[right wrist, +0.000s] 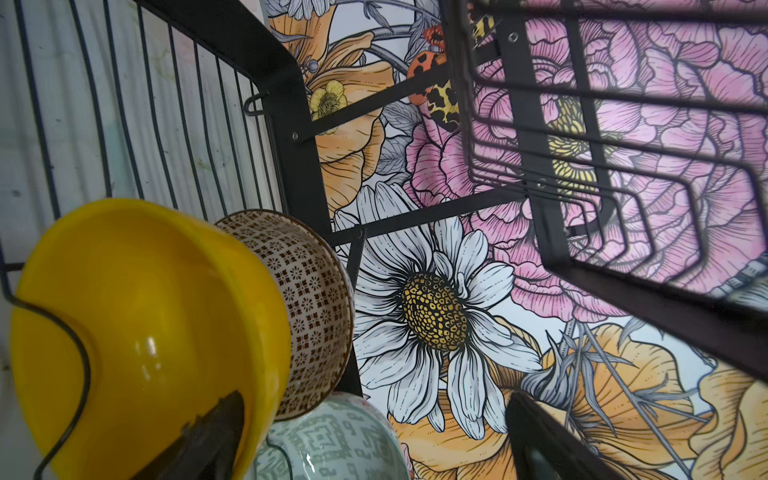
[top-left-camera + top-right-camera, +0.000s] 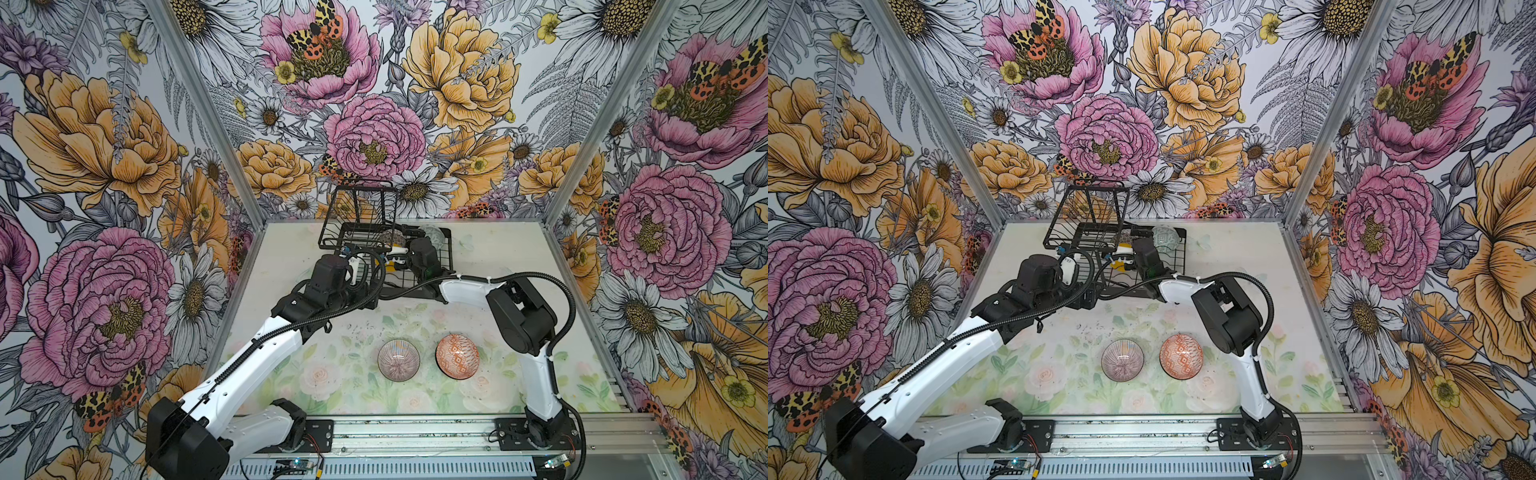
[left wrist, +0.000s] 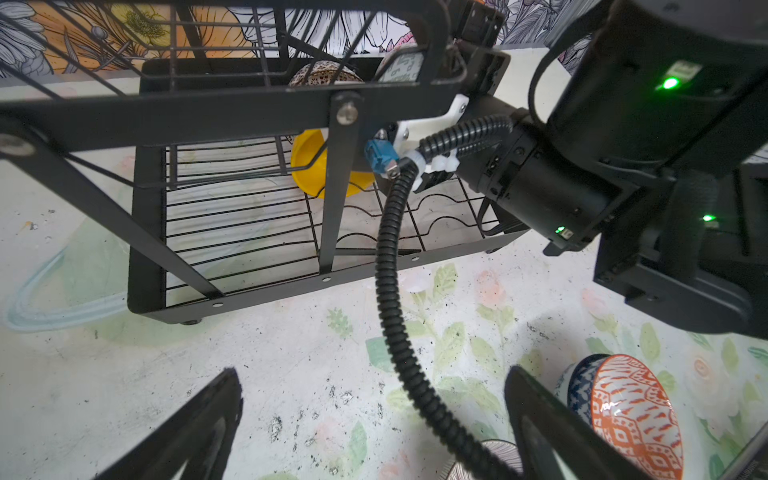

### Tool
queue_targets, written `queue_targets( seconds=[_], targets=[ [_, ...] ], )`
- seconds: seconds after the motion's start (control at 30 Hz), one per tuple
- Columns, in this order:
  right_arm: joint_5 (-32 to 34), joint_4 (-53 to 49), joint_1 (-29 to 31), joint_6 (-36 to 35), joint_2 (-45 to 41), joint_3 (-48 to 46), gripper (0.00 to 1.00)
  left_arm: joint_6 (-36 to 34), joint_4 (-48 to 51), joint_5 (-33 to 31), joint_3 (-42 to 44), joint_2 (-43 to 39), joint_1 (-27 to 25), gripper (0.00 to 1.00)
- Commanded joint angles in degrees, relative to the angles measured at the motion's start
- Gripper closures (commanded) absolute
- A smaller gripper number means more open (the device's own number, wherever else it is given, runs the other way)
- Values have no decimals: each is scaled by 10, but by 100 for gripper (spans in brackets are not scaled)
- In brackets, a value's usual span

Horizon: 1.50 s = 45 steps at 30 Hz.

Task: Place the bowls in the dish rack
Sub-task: 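Open the right gripper and release the yellow bowl in the rack, then withdraw the right gripper from the rack while the left gripper moves toward the pink-striped bowl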

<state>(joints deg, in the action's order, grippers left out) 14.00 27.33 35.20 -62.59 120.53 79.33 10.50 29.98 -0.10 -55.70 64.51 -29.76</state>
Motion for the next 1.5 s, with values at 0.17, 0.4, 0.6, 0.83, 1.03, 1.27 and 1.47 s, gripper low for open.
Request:
queue_targets(
  seconds=[0.17,0.4,0.6,0.83,1.03,1.27,1.47],
  targets=[
    [-44,-124,-10,85,-94,-31,1,-8,-10,9,0,-2,5,1],
    [-44,-167,-10,124,-156,-75,0,-16,-6,15,-7,6,8,1],
    [-34,-199,-11,164,-222,-126,1,-21,3,14,-14,9,10,1],
    [-24,-261,-12,206,-287,-165,1,-30,22,6,-26,4,9,1],
    [5,-346,-13,308,-335,-167,0,-28,43,12,-28,-9,9,1],
    [-48,-517,-27,494,-352,-102,0,-10,78,19,-16,-35,3,1],
    [-99,-597,-44,557,-342,-69,1,7,105,19,10,-54,-14,1]
  ],
)
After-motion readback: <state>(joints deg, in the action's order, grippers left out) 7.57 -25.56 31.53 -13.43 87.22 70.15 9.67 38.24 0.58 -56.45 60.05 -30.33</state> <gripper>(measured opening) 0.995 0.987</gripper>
